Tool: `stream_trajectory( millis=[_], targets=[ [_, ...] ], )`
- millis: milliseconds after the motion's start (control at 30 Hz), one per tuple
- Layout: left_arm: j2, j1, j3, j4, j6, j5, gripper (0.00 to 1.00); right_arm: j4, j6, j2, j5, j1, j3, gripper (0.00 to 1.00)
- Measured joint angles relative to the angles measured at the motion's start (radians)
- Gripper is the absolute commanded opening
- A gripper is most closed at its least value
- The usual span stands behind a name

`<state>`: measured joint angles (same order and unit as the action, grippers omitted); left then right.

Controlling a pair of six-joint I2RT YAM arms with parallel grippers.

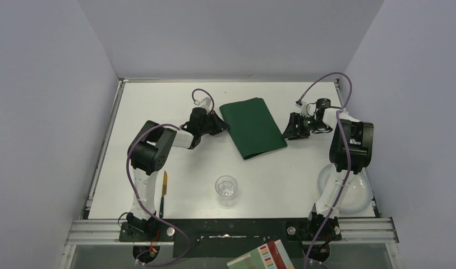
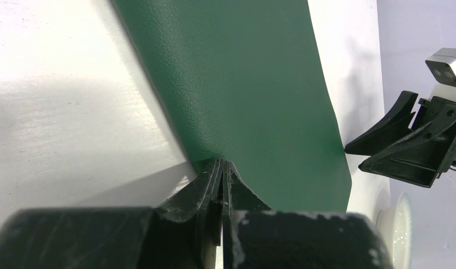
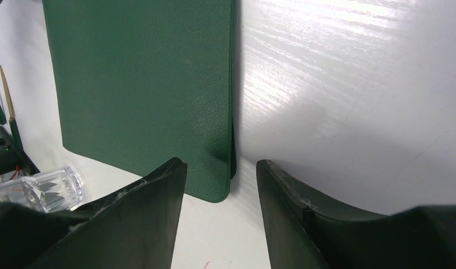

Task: Set the dinner table for one person
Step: Adjust the napkin at the center of the board.

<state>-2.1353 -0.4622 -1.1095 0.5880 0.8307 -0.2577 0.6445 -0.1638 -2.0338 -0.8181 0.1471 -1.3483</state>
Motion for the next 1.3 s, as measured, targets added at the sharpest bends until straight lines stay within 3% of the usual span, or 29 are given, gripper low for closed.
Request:
stream_trajectory(
  millis=[633, 833, 1300],
  targets=[
    [0.008, 0.012, 0.021, -0.003, -0.005, 0.011, 0.00, 0.328, -0.096, -0.111, -0.191, 0.002, -0.062, 0.57],
    [0.008, 0.012, 0.021, -0.007, -0.005, 0.014, 0.00, 0.437, -0.134, -0.134, -0.175, -0.001, -0.051, 0.38],
    [0.008, 0.013, 0.022, -0.008, -0.005, 0.015, 0.00, 0.472, -0.100, -0.138, -0.102, -0.048, -0.058, 0.38]
  ],
)
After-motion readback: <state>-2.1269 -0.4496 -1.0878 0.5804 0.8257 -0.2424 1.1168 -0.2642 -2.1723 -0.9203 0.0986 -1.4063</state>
